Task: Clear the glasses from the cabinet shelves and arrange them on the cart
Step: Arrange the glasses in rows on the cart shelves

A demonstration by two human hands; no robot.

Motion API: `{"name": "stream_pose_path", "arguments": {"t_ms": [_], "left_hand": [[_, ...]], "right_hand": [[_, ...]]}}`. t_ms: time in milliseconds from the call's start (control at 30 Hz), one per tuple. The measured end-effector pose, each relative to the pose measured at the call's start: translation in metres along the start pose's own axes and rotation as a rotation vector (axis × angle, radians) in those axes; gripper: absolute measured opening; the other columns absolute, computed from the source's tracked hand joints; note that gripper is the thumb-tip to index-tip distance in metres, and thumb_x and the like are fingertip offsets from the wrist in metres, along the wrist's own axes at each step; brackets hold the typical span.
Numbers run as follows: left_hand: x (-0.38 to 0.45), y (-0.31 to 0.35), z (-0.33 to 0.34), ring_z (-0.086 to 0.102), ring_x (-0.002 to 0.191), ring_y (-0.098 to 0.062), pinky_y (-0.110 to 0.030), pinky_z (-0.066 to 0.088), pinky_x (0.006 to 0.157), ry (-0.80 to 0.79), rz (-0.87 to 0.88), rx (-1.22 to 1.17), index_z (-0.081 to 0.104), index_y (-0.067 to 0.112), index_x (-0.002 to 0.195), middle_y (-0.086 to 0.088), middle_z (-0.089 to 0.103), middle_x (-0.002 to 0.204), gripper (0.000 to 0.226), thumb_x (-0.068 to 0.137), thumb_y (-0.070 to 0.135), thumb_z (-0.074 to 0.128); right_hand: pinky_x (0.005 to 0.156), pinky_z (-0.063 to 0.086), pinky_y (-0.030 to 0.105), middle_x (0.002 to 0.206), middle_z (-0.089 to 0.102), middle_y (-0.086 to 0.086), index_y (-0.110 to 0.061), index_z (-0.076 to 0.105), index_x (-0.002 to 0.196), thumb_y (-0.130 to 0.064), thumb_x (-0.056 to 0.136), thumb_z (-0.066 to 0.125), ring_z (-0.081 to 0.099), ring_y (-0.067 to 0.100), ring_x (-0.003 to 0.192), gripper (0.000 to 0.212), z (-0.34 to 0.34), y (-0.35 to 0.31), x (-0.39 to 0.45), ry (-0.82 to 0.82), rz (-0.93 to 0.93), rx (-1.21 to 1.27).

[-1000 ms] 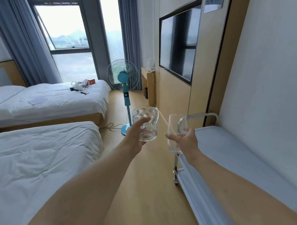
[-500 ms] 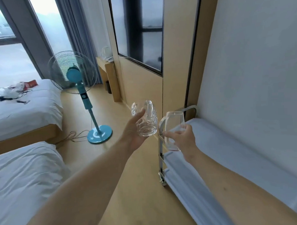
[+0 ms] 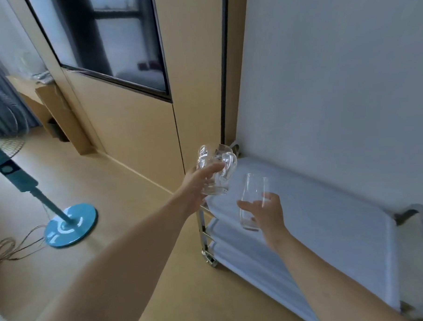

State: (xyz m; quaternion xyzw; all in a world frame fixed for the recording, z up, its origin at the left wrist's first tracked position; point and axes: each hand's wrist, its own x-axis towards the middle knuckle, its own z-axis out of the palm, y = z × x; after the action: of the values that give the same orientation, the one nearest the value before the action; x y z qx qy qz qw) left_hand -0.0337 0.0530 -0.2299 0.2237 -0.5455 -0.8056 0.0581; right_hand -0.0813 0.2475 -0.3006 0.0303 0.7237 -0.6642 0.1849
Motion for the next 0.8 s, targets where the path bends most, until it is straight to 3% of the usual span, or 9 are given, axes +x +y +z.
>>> {"name": "stream_pose_path", "arguments": {"t_ms": [67,200,300,367,467,533,633,800], "left_hand": [[0.025,-0.006,0.002,0.056,0.086,-0.028,-0.037,0.055,0.07,0.014,-0.039,0.024,0.068,0.002,0.12,-0.012,0.06,0.099,0.078,0.054,0.035,0.096],[0.077,-0.022,0.011,0.059,0.083,-0.026,-0.041,0.054,0.077,0.012,-0.106,0.049,0.071,0.008,0.115,-0.006,0.063,0.092,0.073,0.053,0.036,0.096],[0.116,-0.033,0.022,0.061,0.078,-0.018,-0.035,0.055,0.073,-0.005,-0.117,0.118,0.07,0.017,0.115,-0.002,0.067,0.091,0.068,0.055,0.038,0.093],[0.144,-0.04,0.03,0.061,0.078,-0.021,-0.039,0.055,0.081,-0.022,-0.101,0.167,0.069,0.019,0.115,-0.007,0.072,0.095,0.065,0.056,0.035,0.092],[0.185,-0.049,0.042,0.058,0.082,-0.024,-0.047,0.053,0.087,0.016,-0.121,0.276,0.062,0.01,0.12,-0.018,0.069,0.1,0.074,0.056,0.033,0.091],[0.211,-0.054,0.052,0.057,0.083,-0.022,-0.042,0.05,0.083,0.012,-0.136,0.363,0.058,0.005,0.124,-0.013,0.067,0.099,0.083,0.054,0.035,0.091],[0.249,-0.064,0.069,0.063,0.099,-0.023,-0.045,0.053,0.095,0.025,-0.176,0.435,0.05,0.013,0.127,-0.01,0.066,0.115,0.09,0.052,0.035,0.094],[0.295,-0.086,0.081,0.065,0.099,-0.012,-0.027,0.051,0.075,0.082,-0.204,0.552,0.049,0.028,0.119,0.006,0.065,0.111,0.091,0.042,0.043,0.095]], "right_hand": [[0.068,0.061,0.04,0.091,0.05,0.004,-0.014,0.047,0.116,-0.035,0.055,0.095,0.057,0.02,0.078,0.08,-0.006,0.004,0.01,0.052,0.042,0.031],[0.061,0.062,0.048,0.109,0.053,0.006,-0.026,0.043,0.124,-0.027,0.056,0.097,0.061,0.027,0.091,0.087,-0.017,0.007,0.038,0.139,0.116,0.107],[0.055,0.061,0.041,0.113,0.053,0.005,-0.029,0.042,0.125,-0.023,0.06,0.097,0.062,0.026,0.093,0.086,-0.024,0.008,0.074,0.188,0.134,0.124],[0.053,0.059,0.036,0.114,0.053,0.005,-0.029,0.042,0.124,-0.022,0.062,0.096,0.061,0.024,0.094,0.083,-0.028,0.012,0.103,0.208,0.134,0.145],[0.065,0.061,0.043,0.113,0.056,0.003,-0.029,0.043,0.124,-0.029,0.059,0.097,0.063,0.022,0.097,0.084,-0.034,0.016,0.148,0.248,0.146,0.128],[0.068,0.054,0.035,0.112,0.058,0.001,-0.029,0.043,0.122,-0.036,0.051,0.095,0.064,0.016,0.096,0.088,-0.038,0.017,0.175,0.274,0.151,0.11],[0.068,0.047,0.029,0.112,0.059,-0.001,-0.029,0.042,0.121,-0.038,0.046,0.094,0.064,0.016,0.097,0.092,-0.047,0.019,0.215,0.285,0.162,0.076],[0.085,0.05,0.033,0.115,0.06,-0.004,-0.027,0.041,0.129,-0.025,0.059,0.098,0.061,0.019,0.107,0.09,-0.056,0.032,0.266,0.276,0.194,-0.008]]}}
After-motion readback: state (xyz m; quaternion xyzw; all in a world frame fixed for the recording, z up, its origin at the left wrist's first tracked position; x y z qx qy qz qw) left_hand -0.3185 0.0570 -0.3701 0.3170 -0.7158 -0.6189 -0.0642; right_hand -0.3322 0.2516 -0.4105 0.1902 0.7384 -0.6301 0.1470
